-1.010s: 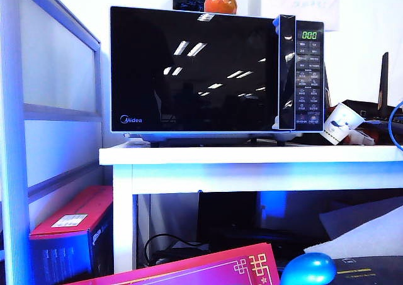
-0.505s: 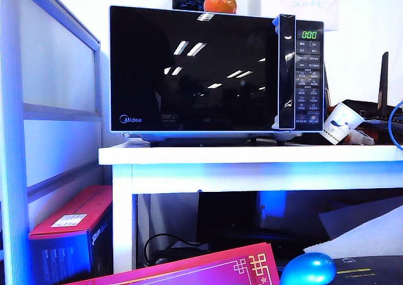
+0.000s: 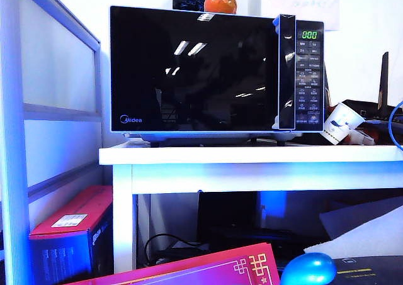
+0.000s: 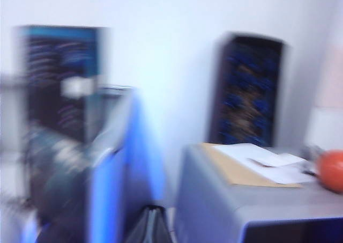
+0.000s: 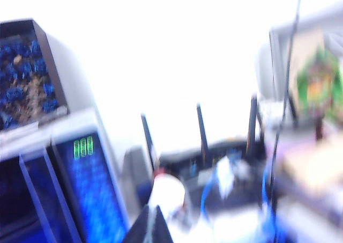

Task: Open the microwave door, place the orange inside the microwave, then close the microwave door.

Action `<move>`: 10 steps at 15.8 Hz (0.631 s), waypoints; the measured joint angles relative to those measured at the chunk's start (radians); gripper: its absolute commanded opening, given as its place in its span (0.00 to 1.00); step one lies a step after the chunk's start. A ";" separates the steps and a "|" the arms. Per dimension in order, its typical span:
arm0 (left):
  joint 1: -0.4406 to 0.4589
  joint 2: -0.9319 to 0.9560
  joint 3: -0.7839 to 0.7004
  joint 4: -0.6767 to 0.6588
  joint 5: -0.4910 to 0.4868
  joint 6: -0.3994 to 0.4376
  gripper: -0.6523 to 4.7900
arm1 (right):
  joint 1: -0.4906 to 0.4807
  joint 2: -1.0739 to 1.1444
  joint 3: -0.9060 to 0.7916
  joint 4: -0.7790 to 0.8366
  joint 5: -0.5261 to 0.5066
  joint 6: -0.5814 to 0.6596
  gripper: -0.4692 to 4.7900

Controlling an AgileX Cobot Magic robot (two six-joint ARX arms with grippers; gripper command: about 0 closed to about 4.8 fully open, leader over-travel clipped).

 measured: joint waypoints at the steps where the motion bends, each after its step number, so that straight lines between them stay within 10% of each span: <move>1: 0.000 0.078 0.111 -0.038 0.039 0.011 0.15 | 0.000 0.068 0.064 0.030 -0.006 -0.040 0.09; 6: 0.000 0.436 0.645 -0.345 0.503 0.019 0.15 | 0.001 0.426 0.356 0.119 -0.217 -0.143 0.09; 10: -0.063 0.581 0.796 -0.558 0.640 0.019 0.15 | 0.015 0.742 0.616 0.106 -0.449 -0.149 0.09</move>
